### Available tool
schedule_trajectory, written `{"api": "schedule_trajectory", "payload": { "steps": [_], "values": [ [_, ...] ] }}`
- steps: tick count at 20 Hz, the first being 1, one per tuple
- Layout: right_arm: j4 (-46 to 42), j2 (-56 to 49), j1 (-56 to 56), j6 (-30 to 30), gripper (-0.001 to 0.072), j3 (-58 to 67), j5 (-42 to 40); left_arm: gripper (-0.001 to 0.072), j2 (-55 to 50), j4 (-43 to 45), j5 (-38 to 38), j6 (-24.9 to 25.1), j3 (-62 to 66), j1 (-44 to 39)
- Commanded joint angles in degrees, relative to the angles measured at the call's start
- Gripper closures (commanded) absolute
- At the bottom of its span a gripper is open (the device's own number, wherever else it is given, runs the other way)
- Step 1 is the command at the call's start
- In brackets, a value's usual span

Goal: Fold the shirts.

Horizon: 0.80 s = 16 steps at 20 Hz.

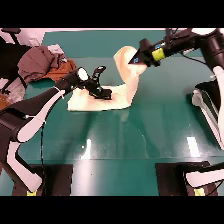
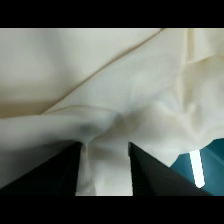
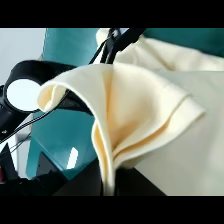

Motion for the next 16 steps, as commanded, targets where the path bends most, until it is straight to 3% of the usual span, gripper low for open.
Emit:
{"api": "schedule_trajectory", "payload": {
  "steps": [1,4,7,9,12,16],
  "values": [
    [0.2,-1.0,5.0,1.6,0.0680,-0.9,-2.3,0.0352,0.2,-2.4,0.2,-1.4,0.0,0.0],
    [0.3,-2.7,8.0,1.7,0.0680,1.0,-4.3,0.0352,1.3,-6.4,2.0,-1.6,0.3,0.0],
    [0.5,-2.8,10.8,3.4,0.0680,2.4,-11.4,0.0355,3.1,-6.8,-2.8,-1.6,3.9,0.4],
    [0.5,-2.8,12.4,3.5,0.0680,3.6,-14.3,0.0679,5.1,-3.7,-6.4,-1.5,7.0,1.4],
    [0.5,-2.9,14.5,3.5,0.0680,4.1,-16.5,0.0680,7.8,8.2,-14.6,-7.8,12.1,4.6],
    [0.6,-5.2,19.1,4.5,0.0680,4.0,-25.3,0.0679,11.3,33.8,-30.7,-18.1,15.6,10.8]
  ]
}}
